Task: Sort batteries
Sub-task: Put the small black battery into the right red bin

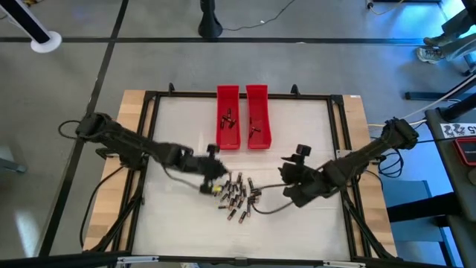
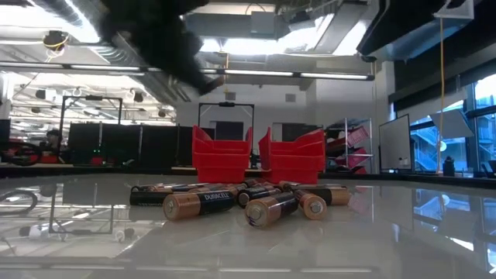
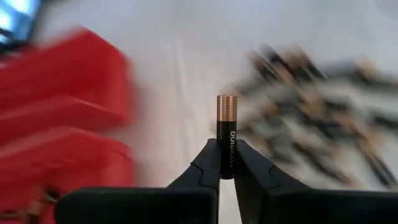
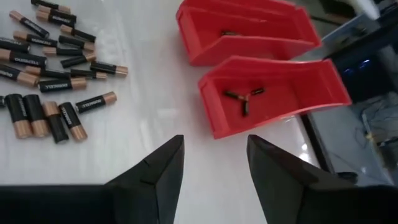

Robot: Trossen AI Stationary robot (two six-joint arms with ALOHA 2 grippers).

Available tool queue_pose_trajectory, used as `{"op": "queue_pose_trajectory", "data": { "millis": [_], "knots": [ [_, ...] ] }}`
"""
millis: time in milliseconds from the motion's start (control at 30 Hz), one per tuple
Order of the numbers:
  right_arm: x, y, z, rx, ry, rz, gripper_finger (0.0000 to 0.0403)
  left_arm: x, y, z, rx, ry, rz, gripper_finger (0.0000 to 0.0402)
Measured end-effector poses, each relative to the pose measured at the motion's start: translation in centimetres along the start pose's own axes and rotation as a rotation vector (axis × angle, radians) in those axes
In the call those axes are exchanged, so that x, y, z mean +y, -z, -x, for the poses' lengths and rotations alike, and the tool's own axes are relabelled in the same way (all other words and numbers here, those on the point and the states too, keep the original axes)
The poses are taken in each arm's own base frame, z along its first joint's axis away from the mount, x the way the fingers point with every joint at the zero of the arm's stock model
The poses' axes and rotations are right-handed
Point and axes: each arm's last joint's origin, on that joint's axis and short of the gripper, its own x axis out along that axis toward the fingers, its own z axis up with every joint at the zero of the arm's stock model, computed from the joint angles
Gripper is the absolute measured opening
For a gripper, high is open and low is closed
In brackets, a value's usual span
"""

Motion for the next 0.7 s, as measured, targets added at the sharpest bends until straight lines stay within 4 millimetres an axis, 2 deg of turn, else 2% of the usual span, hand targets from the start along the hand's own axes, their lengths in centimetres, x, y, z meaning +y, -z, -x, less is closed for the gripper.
{"op": "queue_pose_trajectory", "data": {
  "millis": [167,400,600,700],
  "knots": [
    [0.5,0.6,0.8,-0.018,0.015,0.024,0.0177,5.4,-1.8,-0.7,-0.107,-0.119,0.056,0.0012],
    [0.8,1.5,0.1,0.004,0.03,0.053,0.0177,12.8,-3.8,-2.2,-0.158,-0.177,0.152,0.0012],
    [0.7,1.9,-0.1,0.012,0.063,0.087,0.0177,17.8,-4.4,-5.0,-0.173,-0.156,0.271,0.0012],
    [0.7,1.9,-0.1,-0.006,0.089,0.088,0.0177,19.6,-4.1,-6.6,-0.166,-0.137,0.353,0.0012]
  ]
}}
